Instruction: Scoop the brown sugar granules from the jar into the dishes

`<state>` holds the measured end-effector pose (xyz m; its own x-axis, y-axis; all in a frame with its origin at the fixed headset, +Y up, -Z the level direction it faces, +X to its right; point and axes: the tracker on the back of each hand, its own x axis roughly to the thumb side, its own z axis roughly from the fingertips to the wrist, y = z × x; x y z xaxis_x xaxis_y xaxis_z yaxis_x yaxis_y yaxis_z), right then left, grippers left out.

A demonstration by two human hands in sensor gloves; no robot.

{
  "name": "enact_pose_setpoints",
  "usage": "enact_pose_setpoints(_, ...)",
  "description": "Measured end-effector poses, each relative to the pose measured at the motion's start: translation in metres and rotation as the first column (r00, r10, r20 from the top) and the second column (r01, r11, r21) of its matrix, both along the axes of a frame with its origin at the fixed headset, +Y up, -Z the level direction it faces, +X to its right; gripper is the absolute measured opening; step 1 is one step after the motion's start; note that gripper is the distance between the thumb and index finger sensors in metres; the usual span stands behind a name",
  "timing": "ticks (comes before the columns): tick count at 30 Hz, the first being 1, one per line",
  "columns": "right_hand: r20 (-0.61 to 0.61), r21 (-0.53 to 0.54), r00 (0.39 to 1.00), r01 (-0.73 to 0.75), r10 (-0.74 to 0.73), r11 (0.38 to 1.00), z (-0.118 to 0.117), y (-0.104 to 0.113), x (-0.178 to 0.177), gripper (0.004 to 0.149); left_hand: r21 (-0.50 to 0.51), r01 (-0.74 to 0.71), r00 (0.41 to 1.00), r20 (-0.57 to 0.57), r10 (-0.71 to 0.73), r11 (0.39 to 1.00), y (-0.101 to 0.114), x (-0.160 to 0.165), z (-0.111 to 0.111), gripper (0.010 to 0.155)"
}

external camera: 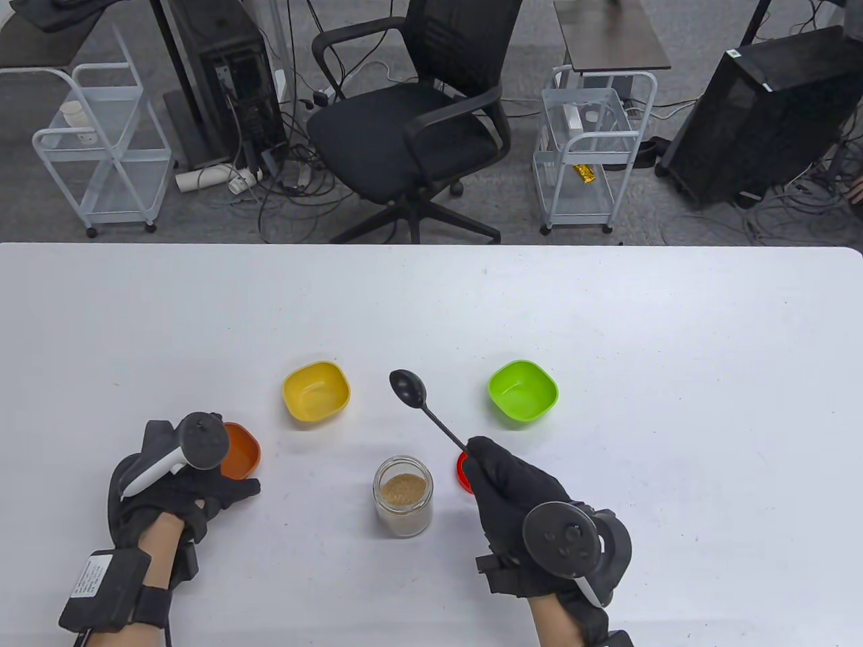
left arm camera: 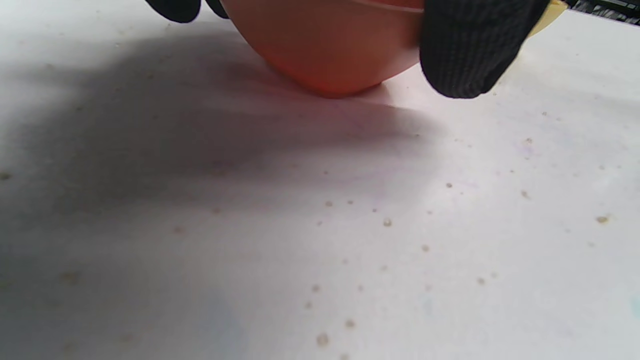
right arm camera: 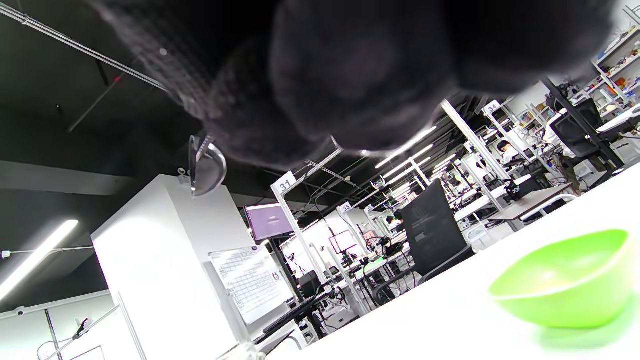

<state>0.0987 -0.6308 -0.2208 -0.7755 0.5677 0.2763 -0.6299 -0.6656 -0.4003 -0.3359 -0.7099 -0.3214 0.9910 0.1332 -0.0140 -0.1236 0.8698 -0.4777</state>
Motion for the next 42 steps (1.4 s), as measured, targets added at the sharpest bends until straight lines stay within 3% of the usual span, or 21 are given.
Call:
enact_pose_setpoints(6, -0.003, -0.016, 1.0, -0.005, 0.005, 1.0, -0.002, -0.001, 0.0, 0.037, 0.094, -0.041, 0.997, 0.069, 0.034, 0.995, 0.014, 0.013, 0.01, 0.113)
enact_pose_setpoints(12, 0.0, -0.042, 1.0, -0.012, 0.012, 0.999, -0.005, -0.005, 0.0, 0.037, 0.205, -0.064, 0.979, 0.205, 0.022, 0.977, 0.041, 0.049, 0.031, 0.114)
enact_pose_setpoints(19, 0.003, -0.068, 1.0, -0.005, 0.005, 0.998, -0.007, -0.01, 0.002, 0.037, 0.235, -0.088, 0.97, 0.242, 0.03, 0.968, 0.054, 0.082, 0.049, 0.113)
enact_pose_setpoints(27, -0.003, -0.073, 1.0, -0.004, 0.004, 0.997, -0.006, -0.01, 0.002, 0.038, 0.226, -0.128, 0.967, 0.245, 0.071, 0.966, 0.036, 0.09, 0.059, 0.113)
enact_pose_setpoints(37, -0.046, -0.095, 0.997, -0.058, 0.054, 0.994, -0.004, -0.009, -0.005, 0.039, 0.245, -0.129, 0.963, 0.262, 0.063, 0.961, 0.034, 0.092, 0.066, 0.114)
enact_pose_setpoints(42, -0.074, -0.123, 0.99, -0.126, 0.118, 0.984, -0.008, 0.004, -0.007, 0.039, 0.237, -0.132, 0.964, 0.259, 0.069, 0.962, 0.033, 0.093, 0.064, 0.114)
